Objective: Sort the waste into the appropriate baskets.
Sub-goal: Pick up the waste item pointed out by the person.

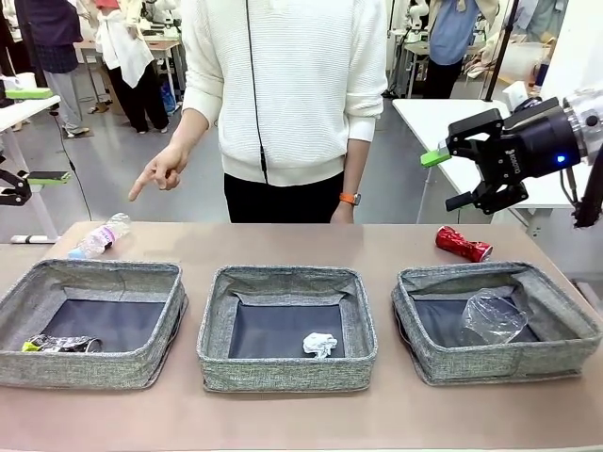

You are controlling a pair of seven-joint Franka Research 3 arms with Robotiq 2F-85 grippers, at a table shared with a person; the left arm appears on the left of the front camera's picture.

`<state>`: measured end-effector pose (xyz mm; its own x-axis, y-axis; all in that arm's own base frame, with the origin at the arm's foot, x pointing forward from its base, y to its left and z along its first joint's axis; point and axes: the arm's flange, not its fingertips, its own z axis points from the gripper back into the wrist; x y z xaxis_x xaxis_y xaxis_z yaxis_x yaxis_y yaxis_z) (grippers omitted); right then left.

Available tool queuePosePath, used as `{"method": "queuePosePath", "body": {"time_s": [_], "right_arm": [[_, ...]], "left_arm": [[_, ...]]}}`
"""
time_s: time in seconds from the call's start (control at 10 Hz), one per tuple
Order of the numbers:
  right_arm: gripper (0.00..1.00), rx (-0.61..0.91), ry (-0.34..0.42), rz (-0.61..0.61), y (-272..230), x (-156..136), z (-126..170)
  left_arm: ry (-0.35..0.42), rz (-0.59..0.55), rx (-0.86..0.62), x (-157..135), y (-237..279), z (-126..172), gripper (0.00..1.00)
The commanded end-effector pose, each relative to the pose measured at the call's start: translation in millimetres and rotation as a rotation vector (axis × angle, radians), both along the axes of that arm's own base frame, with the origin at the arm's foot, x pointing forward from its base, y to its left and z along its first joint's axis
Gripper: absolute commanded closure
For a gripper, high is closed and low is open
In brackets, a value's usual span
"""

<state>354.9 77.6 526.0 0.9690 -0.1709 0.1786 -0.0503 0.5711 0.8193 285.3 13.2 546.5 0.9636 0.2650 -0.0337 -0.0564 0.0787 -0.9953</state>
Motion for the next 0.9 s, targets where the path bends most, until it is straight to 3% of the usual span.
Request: {"method": "queuePosePath", "body": {"time_s": [0.0,0.1,0.3,0.4,0.5,0.7,0.8], "right_arm": [[0.0,-0.006,0.014,-0.006,1,0,3],[0.0,-0.006,0.014,-0.006,1,0,3],[0.0,-0.006,0.014,-0.006,1,0,3],[0.0,-0.006,0.014,-0.006,1,0,3],[0.0,-0.006,0.014,-0.006,1,0,3],[0.0,-0.006,0.014,-0.006,1,0,3],[0.0,-0.006,0.014,-0.006,1,0,3]], "left_arm": [[-0.332,0.082,0.266,3,-6,-4,0.0],[-0.501,0.122,0.784,13,-13,-14,0.0],[-0.622,0.096,1.405,37,-30,-36,0.0],[-0.634,0.012,1.591,40,-34,-45,0.0],[-0.73,-0.083,1.799,43,-36,-56,0.0],[-0.884,-0.166,1.954,42,-32,-61,0.0],[-0.869,-0.299,2.08,39,-26,-75,0.0]]}}
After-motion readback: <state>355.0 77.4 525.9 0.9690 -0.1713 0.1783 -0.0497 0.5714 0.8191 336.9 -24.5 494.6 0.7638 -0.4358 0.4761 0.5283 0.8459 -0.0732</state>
